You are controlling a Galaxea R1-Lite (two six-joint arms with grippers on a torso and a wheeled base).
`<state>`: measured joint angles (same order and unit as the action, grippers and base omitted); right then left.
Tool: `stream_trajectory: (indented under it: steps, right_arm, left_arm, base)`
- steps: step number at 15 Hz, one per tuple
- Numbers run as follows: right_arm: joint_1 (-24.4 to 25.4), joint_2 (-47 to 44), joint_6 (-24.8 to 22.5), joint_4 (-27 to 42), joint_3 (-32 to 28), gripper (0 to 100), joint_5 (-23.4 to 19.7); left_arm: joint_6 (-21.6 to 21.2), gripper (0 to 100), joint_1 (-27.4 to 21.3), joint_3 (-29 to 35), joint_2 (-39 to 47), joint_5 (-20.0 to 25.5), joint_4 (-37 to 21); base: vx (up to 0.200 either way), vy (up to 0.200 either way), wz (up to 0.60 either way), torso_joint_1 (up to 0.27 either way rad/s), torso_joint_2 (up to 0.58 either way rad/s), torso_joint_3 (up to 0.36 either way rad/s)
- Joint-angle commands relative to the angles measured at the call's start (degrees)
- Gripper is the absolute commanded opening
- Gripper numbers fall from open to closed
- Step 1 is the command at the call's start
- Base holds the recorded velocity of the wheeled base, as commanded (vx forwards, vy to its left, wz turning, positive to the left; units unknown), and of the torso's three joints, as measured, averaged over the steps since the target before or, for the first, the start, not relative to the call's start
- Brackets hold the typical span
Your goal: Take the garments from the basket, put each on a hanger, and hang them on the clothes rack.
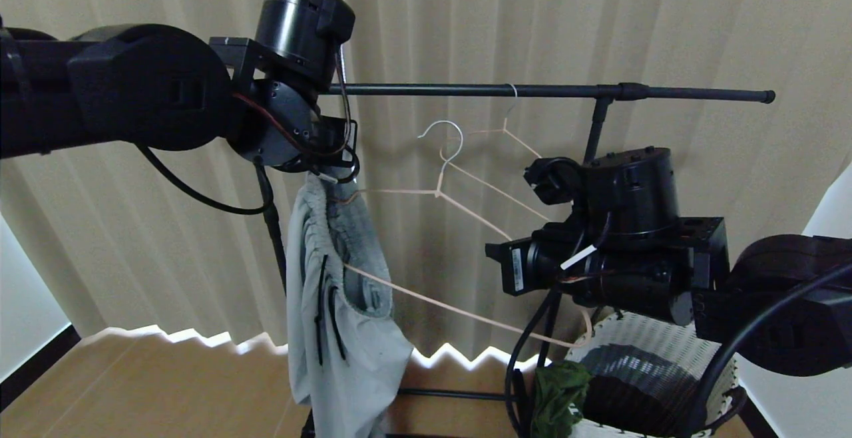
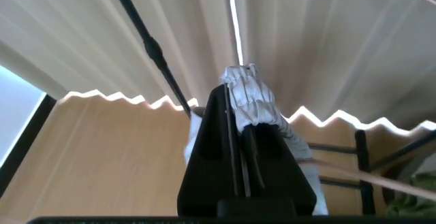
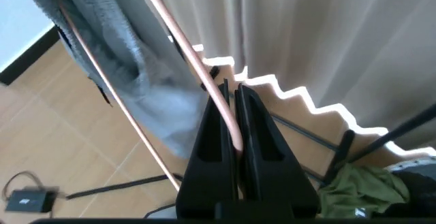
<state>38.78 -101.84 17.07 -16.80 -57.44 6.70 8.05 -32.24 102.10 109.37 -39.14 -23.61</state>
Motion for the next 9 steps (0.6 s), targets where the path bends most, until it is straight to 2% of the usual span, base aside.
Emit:
stream_trajectory:
  steps: [1, 3, 7, 9]
  right_arm:
    - [0.25, -0.73, -0.1, -0.34, -0.3, 0, 2.52]
    - [-0.28, -1.96, -0.1, -0.6, -1.27, 0, 6.48]
    - [-1.86, -2.13, -0.02, -2.27, -1.97, 0, 8.68]
    - [-2.66, -3.28, -0.02, -3.5, -2.76, 0, 11.4]
  left_arm:
    - [-0.22, 0, 0.34, -0.14, 0.23, -0.06, -0.21]
    - [-0.58, 0, 0.34, -0.23, -0.65, -0.14, -3.55]
    - [-0.58, 0, -0.19, -1.02, -2.15, -1.29, -7.59]
    - [-0.49, 0, -1.07, -1.9, -4.17, -1.29, -12.77]
  base:
    - [0.0, 0.0, 0.0, 0.0, 0.0, 0.0]
    - [0.0, 0.0, 0.0, 0.0, 0.0, 0.0]
    - [0.0, 0.0, 0.0, 0.0, 0.0, 0.0]
    - [0.0, 0.0, 0.0, 0.0, 0.0, 0.0]
